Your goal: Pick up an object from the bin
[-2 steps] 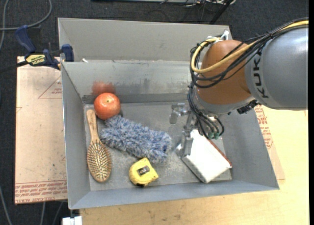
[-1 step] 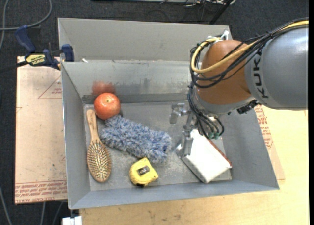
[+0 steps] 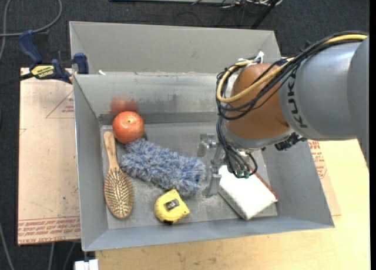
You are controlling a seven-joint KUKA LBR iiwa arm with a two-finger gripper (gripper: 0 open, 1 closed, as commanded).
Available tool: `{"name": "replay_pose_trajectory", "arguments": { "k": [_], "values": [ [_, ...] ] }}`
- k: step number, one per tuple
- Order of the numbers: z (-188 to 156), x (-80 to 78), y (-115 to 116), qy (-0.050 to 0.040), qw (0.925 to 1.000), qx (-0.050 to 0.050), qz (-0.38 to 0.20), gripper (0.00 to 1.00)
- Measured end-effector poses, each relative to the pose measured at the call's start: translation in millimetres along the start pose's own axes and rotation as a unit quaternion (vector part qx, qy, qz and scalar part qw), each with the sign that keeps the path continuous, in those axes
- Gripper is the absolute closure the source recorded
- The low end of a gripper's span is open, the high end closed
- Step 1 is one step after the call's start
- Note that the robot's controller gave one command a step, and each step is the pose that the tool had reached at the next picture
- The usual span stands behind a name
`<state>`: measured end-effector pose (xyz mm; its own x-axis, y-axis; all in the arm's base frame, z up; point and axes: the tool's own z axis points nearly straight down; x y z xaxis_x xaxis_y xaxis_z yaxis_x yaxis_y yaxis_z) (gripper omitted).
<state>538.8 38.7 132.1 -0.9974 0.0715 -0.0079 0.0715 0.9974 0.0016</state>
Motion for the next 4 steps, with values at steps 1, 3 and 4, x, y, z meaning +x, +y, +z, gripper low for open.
{"name": "replay_pose_trajectory", "arguments": {
  "k": [1,3,4],
  "values": [
    [49,3.9,18,0.0018,0.9988,-0.001,0.049,0.00],
    [61,-2.1,13,-0.0008,1.0000,0.000,-0.002,1.00],
    [-60,-11.4,12,-0.0024,1.0000,-0.001,0.001,1.00]
  ]
}}
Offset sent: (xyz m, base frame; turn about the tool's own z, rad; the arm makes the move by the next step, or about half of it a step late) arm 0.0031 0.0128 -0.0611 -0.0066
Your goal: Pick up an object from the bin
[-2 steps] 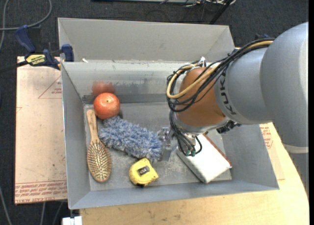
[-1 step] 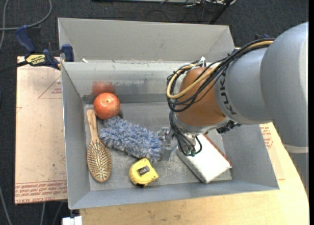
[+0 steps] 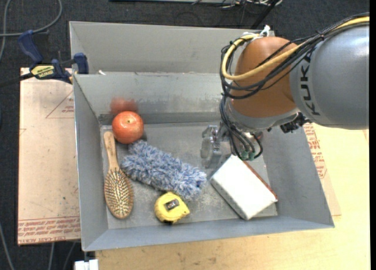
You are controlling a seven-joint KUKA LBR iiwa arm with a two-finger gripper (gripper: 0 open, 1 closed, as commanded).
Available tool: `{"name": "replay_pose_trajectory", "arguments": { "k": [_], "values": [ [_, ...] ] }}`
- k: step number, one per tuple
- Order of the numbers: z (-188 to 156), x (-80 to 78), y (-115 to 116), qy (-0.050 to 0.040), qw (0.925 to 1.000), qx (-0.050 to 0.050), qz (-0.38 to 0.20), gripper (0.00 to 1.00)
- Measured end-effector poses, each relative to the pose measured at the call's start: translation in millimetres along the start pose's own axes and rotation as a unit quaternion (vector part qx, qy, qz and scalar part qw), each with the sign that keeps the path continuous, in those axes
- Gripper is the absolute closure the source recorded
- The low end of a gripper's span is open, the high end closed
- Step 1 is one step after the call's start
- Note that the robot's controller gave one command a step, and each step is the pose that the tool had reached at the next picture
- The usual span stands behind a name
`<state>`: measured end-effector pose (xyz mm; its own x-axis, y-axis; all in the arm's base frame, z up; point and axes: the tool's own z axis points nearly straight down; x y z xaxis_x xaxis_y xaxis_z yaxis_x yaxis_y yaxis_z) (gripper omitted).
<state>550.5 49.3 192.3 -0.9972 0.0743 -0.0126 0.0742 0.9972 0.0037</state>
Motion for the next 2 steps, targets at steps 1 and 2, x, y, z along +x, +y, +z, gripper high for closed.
{"name": "replay_pose_trajectory", "arguments": {
  "k": [1,2],
  "values": [
    [0,0.1,0,0.0002,1.0000,0.000,0.000,1.00],
    [38,0.6,0,-0.0032,0.9995,0.000,-0.030,1.00]
  ]
}}
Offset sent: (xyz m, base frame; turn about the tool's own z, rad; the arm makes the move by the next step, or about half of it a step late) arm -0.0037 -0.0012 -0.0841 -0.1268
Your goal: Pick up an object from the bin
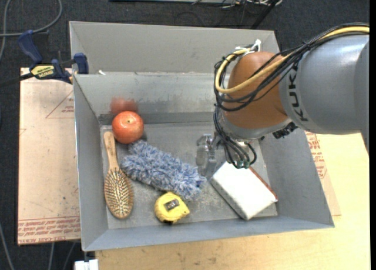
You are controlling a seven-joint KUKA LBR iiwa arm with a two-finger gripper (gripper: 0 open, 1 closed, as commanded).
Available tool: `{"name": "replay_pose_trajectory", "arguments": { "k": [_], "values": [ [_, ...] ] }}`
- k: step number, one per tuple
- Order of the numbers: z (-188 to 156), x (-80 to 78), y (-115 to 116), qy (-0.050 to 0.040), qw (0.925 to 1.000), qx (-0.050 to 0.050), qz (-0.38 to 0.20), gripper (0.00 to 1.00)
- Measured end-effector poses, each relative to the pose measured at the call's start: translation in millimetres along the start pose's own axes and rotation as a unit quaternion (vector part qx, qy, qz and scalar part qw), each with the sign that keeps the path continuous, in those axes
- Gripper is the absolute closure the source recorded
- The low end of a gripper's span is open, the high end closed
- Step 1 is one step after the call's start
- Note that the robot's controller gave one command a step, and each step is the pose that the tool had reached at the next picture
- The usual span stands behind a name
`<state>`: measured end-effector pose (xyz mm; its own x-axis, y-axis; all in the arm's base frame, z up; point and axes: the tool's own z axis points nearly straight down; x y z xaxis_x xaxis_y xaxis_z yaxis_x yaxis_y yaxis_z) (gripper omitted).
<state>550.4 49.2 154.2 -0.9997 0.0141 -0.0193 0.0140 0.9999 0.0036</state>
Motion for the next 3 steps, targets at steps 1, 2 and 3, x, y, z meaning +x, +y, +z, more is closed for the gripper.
{"name": "replay_pose_trajectory", "arguments": {
  "k": [1,2,3],
  "values": [
    [52.1,50.0,22.6,0.0054,0.9902,0.001,0.140,0.00],
    [51.1,48.6,21.8,0.0039,0.9901,0.001,0.140,0.00],
    [57.1,44.5,18.3,0.0041,0.9920,0.000,0.126,0.00]
  ]
}}
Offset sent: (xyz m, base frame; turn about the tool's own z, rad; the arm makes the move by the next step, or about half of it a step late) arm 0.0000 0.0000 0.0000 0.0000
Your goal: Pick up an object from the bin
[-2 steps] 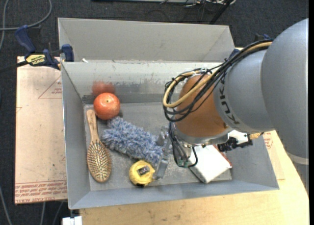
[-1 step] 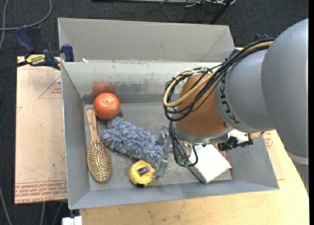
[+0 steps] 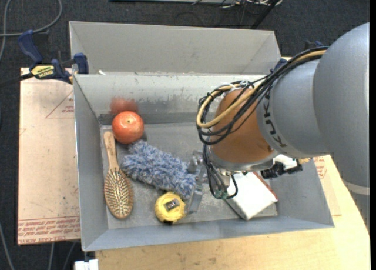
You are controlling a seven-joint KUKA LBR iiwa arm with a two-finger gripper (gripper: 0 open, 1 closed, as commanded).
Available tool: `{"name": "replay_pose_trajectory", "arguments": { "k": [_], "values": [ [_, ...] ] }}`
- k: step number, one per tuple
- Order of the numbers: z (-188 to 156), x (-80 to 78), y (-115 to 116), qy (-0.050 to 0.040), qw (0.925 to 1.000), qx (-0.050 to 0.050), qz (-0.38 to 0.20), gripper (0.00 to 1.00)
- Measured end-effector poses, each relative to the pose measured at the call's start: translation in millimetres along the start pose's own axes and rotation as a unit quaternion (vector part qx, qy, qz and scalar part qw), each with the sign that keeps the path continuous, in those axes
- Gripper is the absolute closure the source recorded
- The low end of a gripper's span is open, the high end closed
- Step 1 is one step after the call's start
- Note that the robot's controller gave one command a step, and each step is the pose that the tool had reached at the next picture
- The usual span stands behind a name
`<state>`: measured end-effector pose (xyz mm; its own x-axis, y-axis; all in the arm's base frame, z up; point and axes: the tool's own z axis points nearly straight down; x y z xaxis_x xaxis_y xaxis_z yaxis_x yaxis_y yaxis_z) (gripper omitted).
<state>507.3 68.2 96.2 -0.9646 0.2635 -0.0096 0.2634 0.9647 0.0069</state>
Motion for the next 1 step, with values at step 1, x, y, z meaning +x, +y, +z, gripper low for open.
{"name": "replay_pose_trajectory", "arguments": {
  "k": [1],
  "values": [
    [1.7,-2.0,-0.8,0.0003,1.0000,0.000,-0.005,0.00]
  ]
}}
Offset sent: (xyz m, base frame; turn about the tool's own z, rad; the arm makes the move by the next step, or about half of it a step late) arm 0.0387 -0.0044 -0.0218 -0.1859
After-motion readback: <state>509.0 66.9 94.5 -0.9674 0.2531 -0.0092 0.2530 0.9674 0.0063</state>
